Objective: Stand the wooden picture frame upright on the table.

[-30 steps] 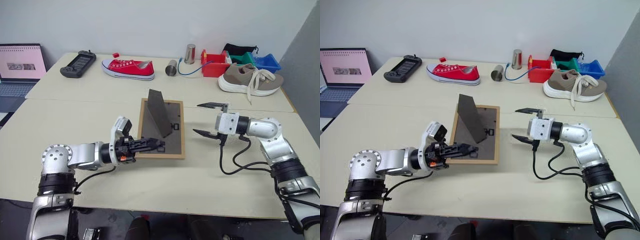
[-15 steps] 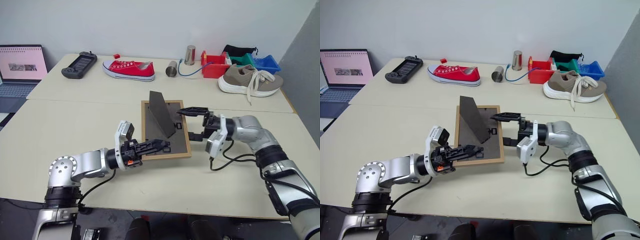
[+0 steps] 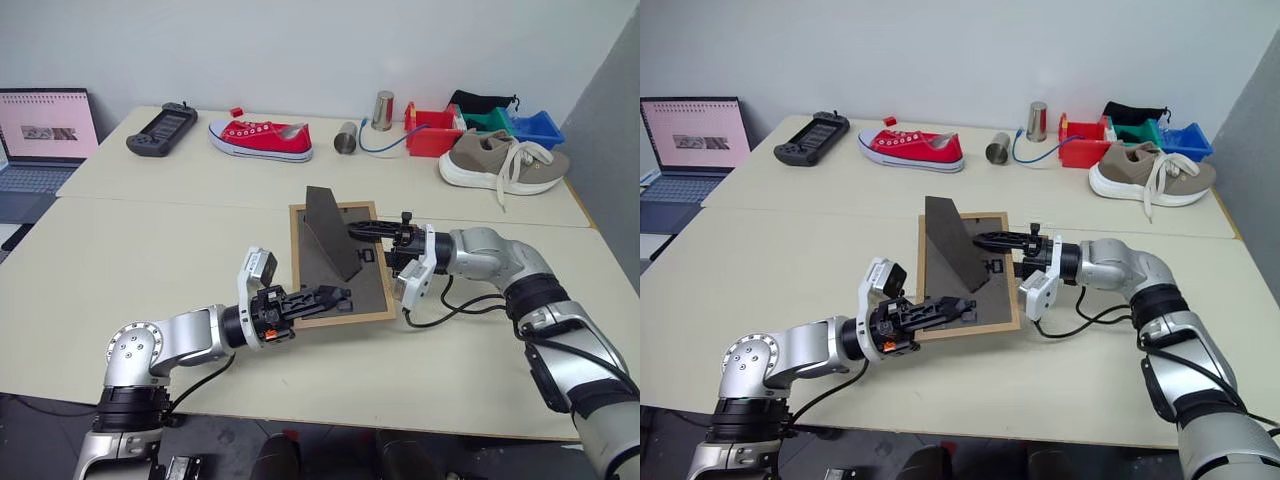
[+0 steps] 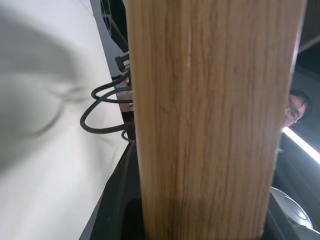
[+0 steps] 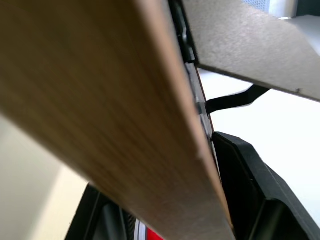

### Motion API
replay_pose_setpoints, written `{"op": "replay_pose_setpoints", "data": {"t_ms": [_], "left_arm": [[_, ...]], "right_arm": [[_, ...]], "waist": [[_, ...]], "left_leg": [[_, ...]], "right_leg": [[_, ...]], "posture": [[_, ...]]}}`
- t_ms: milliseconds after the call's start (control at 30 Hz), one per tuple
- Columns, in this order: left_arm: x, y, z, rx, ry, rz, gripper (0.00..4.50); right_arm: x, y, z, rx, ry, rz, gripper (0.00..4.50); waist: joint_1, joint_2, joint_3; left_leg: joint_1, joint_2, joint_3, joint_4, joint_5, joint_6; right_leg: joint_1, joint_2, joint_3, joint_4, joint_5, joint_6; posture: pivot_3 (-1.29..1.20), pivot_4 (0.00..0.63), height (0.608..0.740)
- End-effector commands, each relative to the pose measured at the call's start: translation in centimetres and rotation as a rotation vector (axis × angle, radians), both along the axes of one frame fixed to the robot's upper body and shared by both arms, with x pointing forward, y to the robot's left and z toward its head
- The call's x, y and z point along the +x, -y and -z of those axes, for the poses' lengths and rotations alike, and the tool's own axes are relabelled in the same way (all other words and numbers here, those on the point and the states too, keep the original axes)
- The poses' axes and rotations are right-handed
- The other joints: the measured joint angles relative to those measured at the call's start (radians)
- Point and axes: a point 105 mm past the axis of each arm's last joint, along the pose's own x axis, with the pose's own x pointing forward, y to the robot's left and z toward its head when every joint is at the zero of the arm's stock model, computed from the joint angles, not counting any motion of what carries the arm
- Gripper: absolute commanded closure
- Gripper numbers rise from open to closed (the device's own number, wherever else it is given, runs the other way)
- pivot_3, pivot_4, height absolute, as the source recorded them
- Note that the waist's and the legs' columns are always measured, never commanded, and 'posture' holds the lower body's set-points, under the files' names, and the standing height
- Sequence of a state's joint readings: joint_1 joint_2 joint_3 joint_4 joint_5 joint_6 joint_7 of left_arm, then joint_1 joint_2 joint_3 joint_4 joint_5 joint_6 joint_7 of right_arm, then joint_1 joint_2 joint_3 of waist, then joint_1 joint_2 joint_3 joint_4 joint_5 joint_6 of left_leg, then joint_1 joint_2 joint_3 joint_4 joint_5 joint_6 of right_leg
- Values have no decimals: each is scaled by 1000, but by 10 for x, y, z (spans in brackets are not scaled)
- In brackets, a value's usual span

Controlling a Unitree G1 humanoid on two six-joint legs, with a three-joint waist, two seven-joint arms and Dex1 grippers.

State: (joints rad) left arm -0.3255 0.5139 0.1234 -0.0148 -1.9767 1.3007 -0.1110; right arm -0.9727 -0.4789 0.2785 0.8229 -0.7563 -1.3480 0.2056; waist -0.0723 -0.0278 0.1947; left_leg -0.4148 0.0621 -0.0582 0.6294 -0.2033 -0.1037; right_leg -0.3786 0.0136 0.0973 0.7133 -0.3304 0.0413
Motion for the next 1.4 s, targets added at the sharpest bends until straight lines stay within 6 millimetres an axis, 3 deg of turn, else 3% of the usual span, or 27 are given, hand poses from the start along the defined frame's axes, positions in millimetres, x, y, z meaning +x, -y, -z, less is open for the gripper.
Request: {"op": "replay_pose_setpoints", "data": {"t_ms": [33, 200, 233, 300, 333, 700, 767, 900, 1033, 1133, 1267, 1333, 1400], "left_arm": [[-2, 3, -2, 16, 25, -7, 3416], [1, 5, -3, 2, 24, -25, 3416], [1, 5, -3, 0, 25, -27, 2721], [2, 6, -5, -13, 29, -39, 2443], [2, 6, -6, -11, 34, -43, 2095], [14, -28, -17, 65, 66, -101, 0], [22, -39, -22, 87, 75, -152, 0], [36, -64, -53, 100, 164, -269, 0], [37, -74, -68, 175, 231, -313, 0], [39, -82, -62, 423, 353, -374, 0], [44, -97, -64, 747, 651, -459, 0], [48, -104, -62, 818, 720, -497, 0], [52, -107, -60, 848, 776, -529, 0]], "right_arm": [[-1, -2, -18, 50, 63, -14, 2625], [-7, 0, -25, 73, 130, -37, 2708], [-7, 0, -26, 79, 144, -37, 2740], [-8, 1, -31, 107, 182, -33, 2930], [-8, 2, -33, 123, 197, -28, 3121], [-11, 6, -37, 175, 202, -45, 3152], [-11, 10, -34, 173, 189, -37, 3154], [-10, 23, -28, 162, 151, -6, 3156], [-6, 29, -22, 150, 115, 32, 3161], [7, 29, -19, 220, -44, 98, 3161], [32, 18, -23, 398, -528, 209, 3161], [38, 11, -27, 452, -752, 193, 3161], [47, 4, -23, 511, -1088, 189, 3161]], "waist": [[0, 0, 0], [1, 0, 0], [1, 0, 0], [1, 0, 0], [1, 0, 0], [1, 0, 0], [0, 0, 0], [1, -1, 0], [2, -1, 0], [-7, -1, 1], [-15, -2, 1], [-10, 0, 3], [-5, 1, 3]], "left_leg": [[0, 0, 0, 0, 0, 0], [0, 0, 0, 0, 0, 0], [0, 0, 0, 0, 0, 0], [0, 0, 0, 0, 0, 0], [0, 0, 0, 0, 0, 0], [0, 0, 0, 0, 0, 0], [0, 0, 0, 0, 0, 0], [-1, 0, -1, 0, 0, 0], [-1, -1, -1, 0, 0, 0], [0, 0, -1, 0, 0, 0], [0, 2, 0, -1, 0, 0], [1, 2, 0, -1, 0, 0], [0, 1, 0, -1, 0, 0]], "right_leg": [[0, 0, 0, 0, 0, 0], [0, 0, 0, 0, 0, 0], [0, 0, 0, 0, 0, 0], [0, 0, 0, 0, 0, 0], [0, 0, 0, 0, 0, 0], [0, 0, 0, 0, 0, 0], [0, 0, 0, 0, 0, 0], [0, 0, 0, 0, 0, 0], [0, 0, 0, 0, 0, 0], [0, 0, 0, 0, 0, 0], [1, 1, 0, 0, 0, 0], [1, 1, 0, 0, 0, 0], [1, 0, -1, 0, 0, 0]], "posture": [[0, 150, 740], [0, 150, 740], [0, 150, 740], [0, 150, 740], [0, 150, 740], [0, 150, 740], [0, 150, 740], [0, 150, 740], [0, 150, 740], [0, 150, 740], [0, 150, 740], [0, 150, 740], [0, 150, 740]]}}
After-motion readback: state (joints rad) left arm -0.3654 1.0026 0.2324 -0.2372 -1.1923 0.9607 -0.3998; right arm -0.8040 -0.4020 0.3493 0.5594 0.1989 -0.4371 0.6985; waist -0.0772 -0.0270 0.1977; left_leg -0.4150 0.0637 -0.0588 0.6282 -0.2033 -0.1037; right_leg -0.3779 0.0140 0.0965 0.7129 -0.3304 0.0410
